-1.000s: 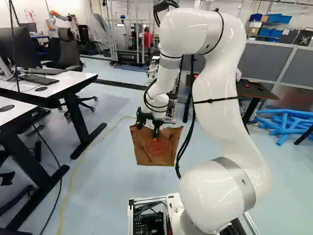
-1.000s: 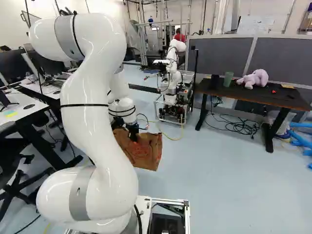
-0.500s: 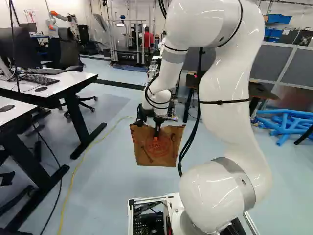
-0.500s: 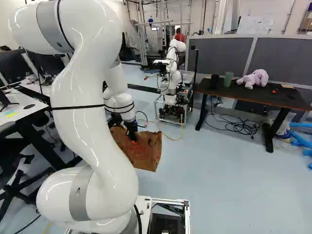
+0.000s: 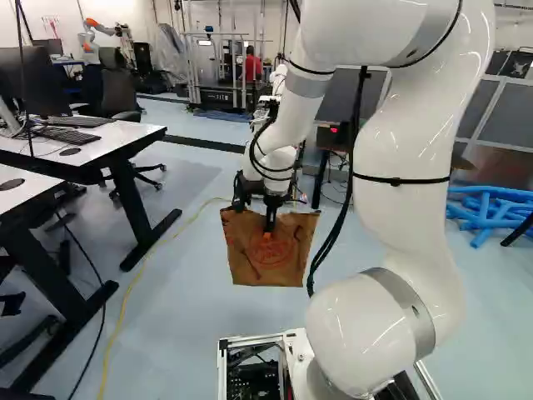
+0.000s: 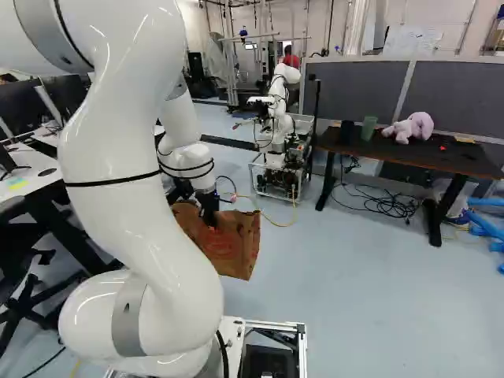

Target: Pick up the bag on the ground and place it on the table

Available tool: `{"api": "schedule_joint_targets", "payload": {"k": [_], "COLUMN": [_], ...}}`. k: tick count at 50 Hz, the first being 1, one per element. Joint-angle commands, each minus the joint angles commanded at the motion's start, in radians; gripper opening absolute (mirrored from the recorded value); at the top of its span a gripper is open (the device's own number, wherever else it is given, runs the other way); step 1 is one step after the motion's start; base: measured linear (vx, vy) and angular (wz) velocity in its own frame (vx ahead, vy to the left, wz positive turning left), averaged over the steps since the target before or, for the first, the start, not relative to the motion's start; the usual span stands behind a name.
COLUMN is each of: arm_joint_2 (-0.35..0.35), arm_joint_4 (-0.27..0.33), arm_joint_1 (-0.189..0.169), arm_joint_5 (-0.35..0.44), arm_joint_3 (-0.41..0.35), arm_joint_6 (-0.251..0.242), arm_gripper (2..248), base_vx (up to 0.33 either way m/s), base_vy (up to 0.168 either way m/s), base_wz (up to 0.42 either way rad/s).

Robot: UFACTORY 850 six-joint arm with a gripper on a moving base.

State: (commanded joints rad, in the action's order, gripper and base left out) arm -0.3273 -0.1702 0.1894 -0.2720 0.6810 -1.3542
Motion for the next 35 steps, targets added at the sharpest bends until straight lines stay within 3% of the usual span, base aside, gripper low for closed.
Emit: {"api": "schedule_joint_targets", "payload": {"k": [35], "arm_joint_2": [0.156], "arm_joint_4": [0.0], "arm_joint_1": [-0.042], "arm_joint_5": [-0.121], "arm_joint_3": [-0.04], "arm_joint_6": [0.0], "arm_gripper": [21], "base_vx": [0.0], "base_vy": [0.0], "base_wz": [0.0]}}
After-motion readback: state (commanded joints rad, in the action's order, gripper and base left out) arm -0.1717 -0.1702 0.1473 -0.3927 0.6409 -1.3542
